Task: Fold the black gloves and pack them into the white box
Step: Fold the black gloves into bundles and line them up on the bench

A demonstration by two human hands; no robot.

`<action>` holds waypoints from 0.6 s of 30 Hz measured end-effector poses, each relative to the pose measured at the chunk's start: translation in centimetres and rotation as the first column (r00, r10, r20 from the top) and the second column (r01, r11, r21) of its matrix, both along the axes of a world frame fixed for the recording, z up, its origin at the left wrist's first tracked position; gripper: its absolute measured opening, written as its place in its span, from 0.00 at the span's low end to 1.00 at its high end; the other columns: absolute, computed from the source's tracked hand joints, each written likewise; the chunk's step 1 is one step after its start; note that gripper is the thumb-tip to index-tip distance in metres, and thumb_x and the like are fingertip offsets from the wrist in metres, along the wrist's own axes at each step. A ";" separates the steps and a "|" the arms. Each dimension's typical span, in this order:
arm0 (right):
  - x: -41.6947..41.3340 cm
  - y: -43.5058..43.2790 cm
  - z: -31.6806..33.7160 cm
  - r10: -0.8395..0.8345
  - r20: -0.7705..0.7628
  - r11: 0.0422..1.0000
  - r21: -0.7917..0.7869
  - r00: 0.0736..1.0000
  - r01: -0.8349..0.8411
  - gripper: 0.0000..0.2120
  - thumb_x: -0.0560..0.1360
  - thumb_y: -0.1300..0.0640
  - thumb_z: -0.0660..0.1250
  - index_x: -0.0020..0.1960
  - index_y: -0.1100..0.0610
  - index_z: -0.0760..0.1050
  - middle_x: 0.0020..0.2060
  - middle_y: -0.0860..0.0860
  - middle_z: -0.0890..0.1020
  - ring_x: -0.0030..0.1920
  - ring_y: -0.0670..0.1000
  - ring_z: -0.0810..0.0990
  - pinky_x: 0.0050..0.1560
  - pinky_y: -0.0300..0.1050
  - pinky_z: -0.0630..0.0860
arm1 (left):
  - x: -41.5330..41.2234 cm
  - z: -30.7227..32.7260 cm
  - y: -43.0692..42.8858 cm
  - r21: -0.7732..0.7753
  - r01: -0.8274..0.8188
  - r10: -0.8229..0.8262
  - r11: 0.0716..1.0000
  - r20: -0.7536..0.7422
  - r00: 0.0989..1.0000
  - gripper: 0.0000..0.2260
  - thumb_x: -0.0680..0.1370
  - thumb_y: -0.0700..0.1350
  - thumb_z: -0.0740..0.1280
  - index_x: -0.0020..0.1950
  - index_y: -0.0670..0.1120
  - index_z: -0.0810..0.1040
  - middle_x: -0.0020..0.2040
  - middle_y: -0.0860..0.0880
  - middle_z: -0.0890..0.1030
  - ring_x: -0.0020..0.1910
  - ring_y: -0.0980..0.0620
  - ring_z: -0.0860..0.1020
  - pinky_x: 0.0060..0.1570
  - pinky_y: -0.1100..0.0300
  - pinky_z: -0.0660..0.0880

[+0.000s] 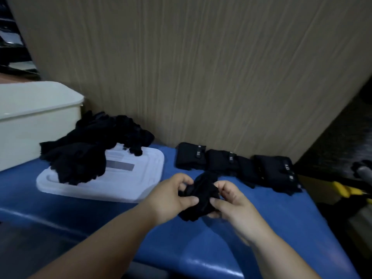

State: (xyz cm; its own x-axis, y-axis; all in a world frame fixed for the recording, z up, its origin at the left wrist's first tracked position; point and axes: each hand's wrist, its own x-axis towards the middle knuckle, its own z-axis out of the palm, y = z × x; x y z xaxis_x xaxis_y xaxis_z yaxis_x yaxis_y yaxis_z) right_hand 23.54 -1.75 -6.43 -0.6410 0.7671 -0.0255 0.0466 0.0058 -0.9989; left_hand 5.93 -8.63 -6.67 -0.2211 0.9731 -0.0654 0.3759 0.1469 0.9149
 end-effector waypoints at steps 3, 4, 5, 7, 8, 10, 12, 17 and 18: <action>2.2 0.0 -0.3 0.030 -0.048 0.999 -0.038 0.998 -0.032 0.22 0.65 0.58 0.69 0.58 0.58 0.72 0.47 0.50 0.80 0.44 0.48 0.78 0.40 0.41 0.76 | 1.5 0.0 0.6 0.044 -0.006 0.006 0.999 0.013 1.000 0.14 0.73 0.43 0.73 0.51 0.59 0.72 0.47 0.53 0.79 0.48 0.54 0.80 0.50 0.59 0.77; 2.7 0.1 -0.5 0.032 -0.074 0.998 -0.059 0.997 -0.036 0.25 0.63 0.54 0.70 0.60 0.57 0.72 0.47 0.50 0.80 0.43 0.48 0.78 0.40 0.41 0.75 | 2.0 0.1 0.8 0.058 -0.010 0.009 0.998 0.022 1.000 0.15 0.73 0.43 0.73 0.51 0.58 0.72 0.46 0.53 0.79 0.47 0.53 0.80 0.48 0.59 0.77; 3.0 0.2 -0.5 0.036 -0.088 0.997 -0.072 0.995 -0.042 0.27 0.63 0.49 0.70 0.60 0.56 0.73 0.46 0.51 0.80 0.43 0.48 0.77 0.39 0.40 0.75 | 2.4 0.1 0.9 0.074 -0.012 0.010 0.997 0.032 0.999 0.16 0.73 0.42 0.73 0.51 0.58 0.72 0.46 0.53 0.79 0.47 0.53 0.80 0.48 0.59 0.78; 3.4 0.5 -0.6 0.041 -0.073 0.997 -0.062 0.996 -0.046 0.25 0.65 0.45 0.70 0.60 0.52 0.74 0.45 0.51 0.79 0.42 0.47 0.77 0.38 0.39 0.74 | 3.2 0.0 1.0 0.094 -0.007 0.004 0.996 0.034 0.999 0.17 0.72 0.42 0.73 0.51 0.60 0.71 0.47 0.52 0.80 0.48 0.53 0.80 0.49 0.57 0.79; 3.6 0.7 -0.6 0.043 -0.054 0.998 -0.049 0.998 -0.046 0.22 0.67 0.46 0.69 0.59 0.51 0.75 0.44 0.51 0.79 0.41 0.47 0.77 0.37 0.38 0.74 | 3.4 0.0 1.0 0.102 -0.001 -0.002 0.995 0.026 1.000 0.18 0.72 0.42 0.74 0.52 0.61 0.71 0.48 0.52 0.80 0.48 0.52 0.80 0.50 0.55 0.79; 4.2 1.2 -0.8 0.037 -0.031 0.998 -0.041 0.999 -0.038 0.17 0.70 0.49 0.66 0.58 0.48 0.76 0.44 0.50 0.79 0.42 0.47 0.76 0.37 0.37 0.73 | 3.7 -0.1 1.0 0.119 0.017 -0.017 0.993 0.001 1.000 0.19 0.71 0.44 0.74 0.53 0.63 0.71 0.48 0.52 0.81 0.48 0.51 0.81 0.50 0.52 0.79; 4.8 1.5 -1.1 0.038 -0.033 0.998 -0.052 0.999 -0.040 0.15 0.70 0.49 0.65 0.56 0.46 0.78 0.43 0.48 0.79 0.41 0.46 0.76 0.38 0.37 0.72 | 3.8 -0.1 0.9 0.122 0.026 -0.024 0.992 -0.015 1.000 0.21 0.68 0.48 0.75 0.53 0.66 0.71 0.47 0.53 0.81 0.48 0.51 0.81 0.52 0.50 0.78; 5.4 1.8 -1.6 0.086 0.006 0.996 -0.001 0.996 -0.086 0.17 0.68 0.48 0.69 0.57 0.43 0.77 0.49 0.48 0.79 0.43 0.43 0.77 0.39 0.37 0.72 | 4.4 -0.2 0.9 0.119 0.066 -0.067 0.991 -0.002 0.998 0.23 0.70 0.44 0.74 0.54 0.67 0.71 0.47 0.53 0.82 0.46 0.48 0.82 0.51 0.47 0.79; 5.4 1.8 -1.6 0.102 -0.009 0.995 -0.009 0.995 -0.102 0.18 0.66 0.46 0.70 0.56 0.41 0.78 0.49 0.49 0.78 0.44 0.44 0.77 0.39 0.38 0.72 | 4.5 -0.2 0.9 0.126 0.074 -0.074 0.989 -0.001 0.997 0.23 0.70 0.44 0.74 0.54 0.67 0.71 0.47 0.53 0.82 0.46 0.47 0.82 0.51 0.47 0.79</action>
State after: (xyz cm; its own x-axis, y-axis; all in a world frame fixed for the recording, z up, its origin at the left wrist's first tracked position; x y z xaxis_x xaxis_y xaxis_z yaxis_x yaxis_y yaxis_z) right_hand 28.94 0.10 -8.01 -0.7159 0.6976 -0.0269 0.0382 0.0006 -0.9993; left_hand 10.43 -7.74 -6.86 -0.1483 0.9872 0.0578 0.3778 0.0025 0.9259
